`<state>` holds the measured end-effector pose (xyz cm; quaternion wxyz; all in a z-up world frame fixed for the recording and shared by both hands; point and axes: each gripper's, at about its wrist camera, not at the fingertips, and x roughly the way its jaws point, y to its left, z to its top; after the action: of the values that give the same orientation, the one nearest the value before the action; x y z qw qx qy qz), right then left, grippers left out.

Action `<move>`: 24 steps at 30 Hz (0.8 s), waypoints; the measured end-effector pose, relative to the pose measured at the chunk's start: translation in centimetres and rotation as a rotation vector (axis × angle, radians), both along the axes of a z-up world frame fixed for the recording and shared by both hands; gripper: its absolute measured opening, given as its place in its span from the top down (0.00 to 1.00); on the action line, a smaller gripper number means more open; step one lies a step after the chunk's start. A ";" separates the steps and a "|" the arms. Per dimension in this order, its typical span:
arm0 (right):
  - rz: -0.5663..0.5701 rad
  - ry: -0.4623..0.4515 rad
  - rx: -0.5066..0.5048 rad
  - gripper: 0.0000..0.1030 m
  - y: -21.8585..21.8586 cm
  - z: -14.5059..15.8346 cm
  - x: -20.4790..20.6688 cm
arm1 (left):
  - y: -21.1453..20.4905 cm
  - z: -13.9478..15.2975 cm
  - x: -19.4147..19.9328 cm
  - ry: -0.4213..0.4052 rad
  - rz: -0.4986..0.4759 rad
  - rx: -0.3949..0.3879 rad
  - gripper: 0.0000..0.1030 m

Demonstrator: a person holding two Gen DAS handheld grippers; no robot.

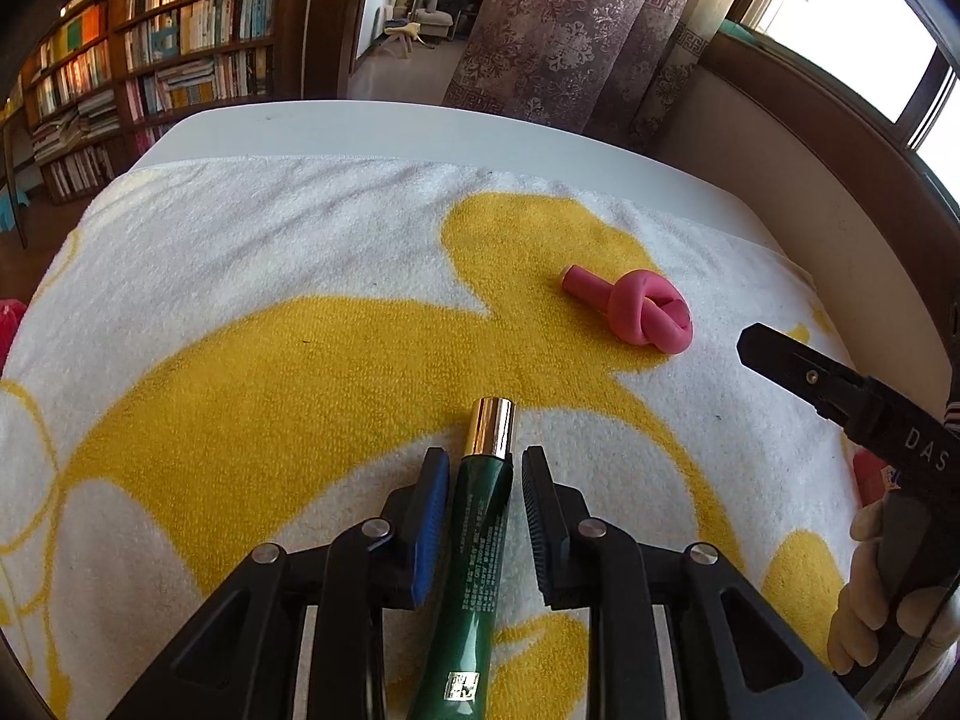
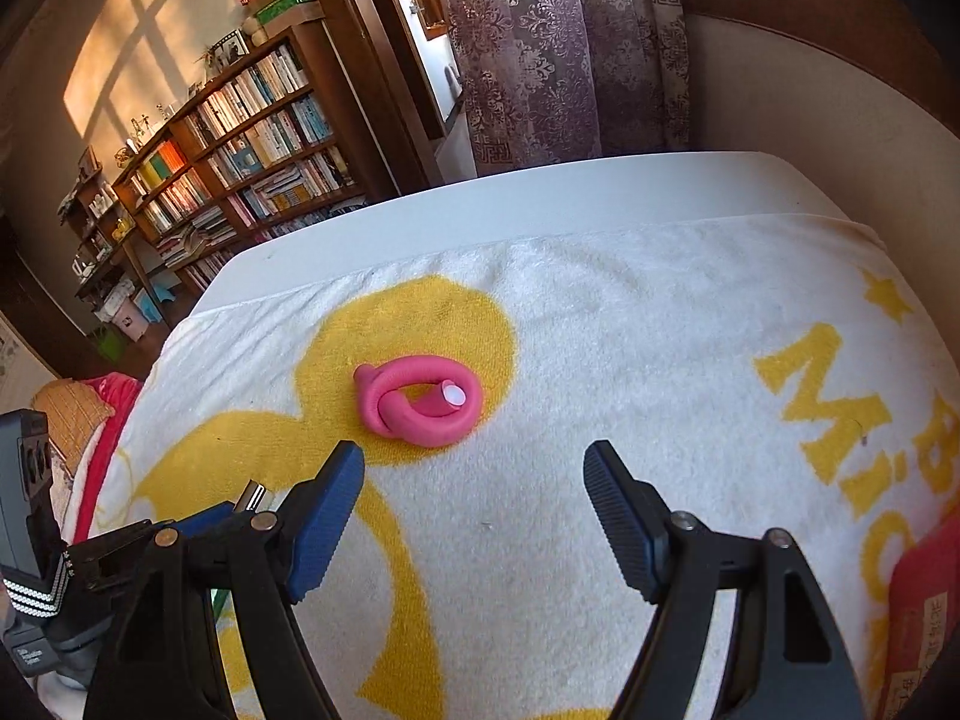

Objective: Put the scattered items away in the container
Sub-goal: 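Grasp the green-and-gold tube with the left gripper and lift it, then grasp the pink knotted toy with the right gripper while the left holds the tube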

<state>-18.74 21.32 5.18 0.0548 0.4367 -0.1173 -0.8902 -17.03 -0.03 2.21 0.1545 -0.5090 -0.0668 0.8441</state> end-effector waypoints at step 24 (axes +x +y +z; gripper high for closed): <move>0.066 -0.009 0.192 0.34 -4.4 -2.3 -3.1 | 1.6 0.4 1.1 0.079 -0.033 -0.061 0.81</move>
<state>-21.88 16.88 2.90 0.0414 0.4474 -0.0175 -0.8932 -15.98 1.56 2.64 0.1552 -0.4810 -0.0265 0.8625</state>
